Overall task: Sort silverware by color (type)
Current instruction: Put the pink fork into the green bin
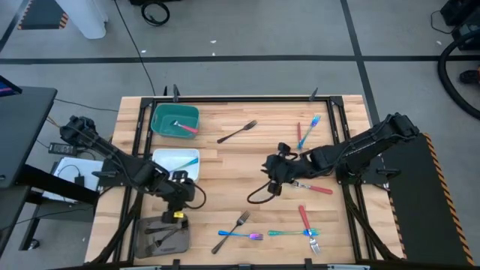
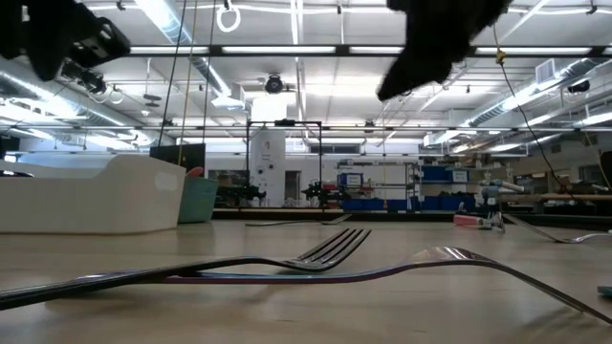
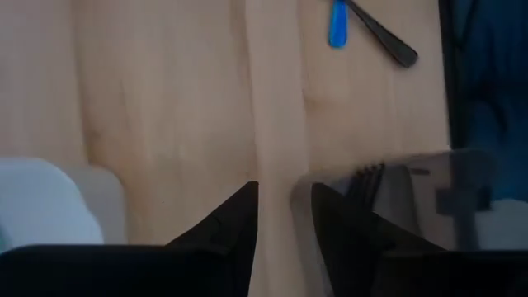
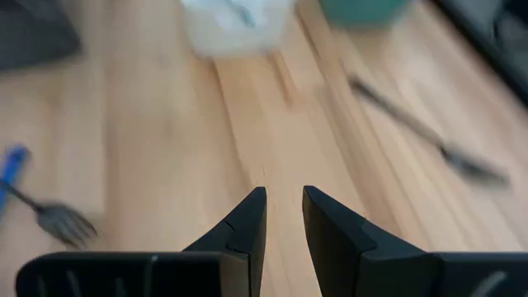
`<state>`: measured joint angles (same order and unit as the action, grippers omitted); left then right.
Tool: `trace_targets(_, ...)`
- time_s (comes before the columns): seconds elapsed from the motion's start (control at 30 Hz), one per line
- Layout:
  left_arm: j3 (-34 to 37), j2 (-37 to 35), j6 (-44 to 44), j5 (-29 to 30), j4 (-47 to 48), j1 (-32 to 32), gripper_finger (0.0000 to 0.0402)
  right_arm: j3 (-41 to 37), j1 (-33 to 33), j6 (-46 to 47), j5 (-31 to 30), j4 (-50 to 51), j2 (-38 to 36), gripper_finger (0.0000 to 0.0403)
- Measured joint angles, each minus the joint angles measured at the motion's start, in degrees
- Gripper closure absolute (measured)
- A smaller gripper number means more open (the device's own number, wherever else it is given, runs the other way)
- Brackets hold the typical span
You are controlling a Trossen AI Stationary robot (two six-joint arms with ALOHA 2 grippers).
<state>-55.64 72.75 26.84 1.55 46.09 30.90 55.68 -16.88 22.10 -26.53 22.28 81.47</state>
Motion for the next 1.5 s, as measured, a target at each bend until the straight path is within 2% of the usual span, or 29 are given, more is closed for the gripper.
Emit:
trace_targets(0.23, 0.0, 0.0, -6.7, 8.8, -4.6, -2.3, 0.0276, 0.0, -0.5, 16.2, 0.5, 18.3, 0.0, 0.0313)
trace_targets(0.33, 0.0, 0.0, -7.1, 10.2, -5.8, -3.2, 0.0276, 0.0, -0.8, 21.4, 2.9, 25.8, 0.0, 0.0313)
trace_targets(0.43, 0.0, 0.0, -7.1, 10.7, -6.0, -3.8, 0.0276, -1.0, -1.5, 26.9, 5.0, 29.0, 0.0, 0.0313)
trace_targets(0.63, 0.0, 0.0, -7.0, 10.9, -6.2, -3.8, 0.0276, -5.5, -3.7, 27.8, 11.3, 29.8, 0.0, 0.0313)
trace_targets(0.93, -0.1, 0.0, -9.7, 12.4, -10.6, -3.8, 0.0276, -10.5, -4.4, 28.0, 17.5, 29.5, 0.0, 0.0313)
trace_targets(1.17, -0.1, 0.0, -14.3, 12.4, -15.2, -5.3, 0.0276, -12.9, -4.4, 27.7, 18.2, 27.6, 0.0, 0.0313)
trace_targets(1.5, -0.1, 0.0, -14.6, 12.4, -14.5, -8.0, 0.0276, -18.0, -4.4, 27.5, 20.8, 23.6, -0.1, 0.0313)
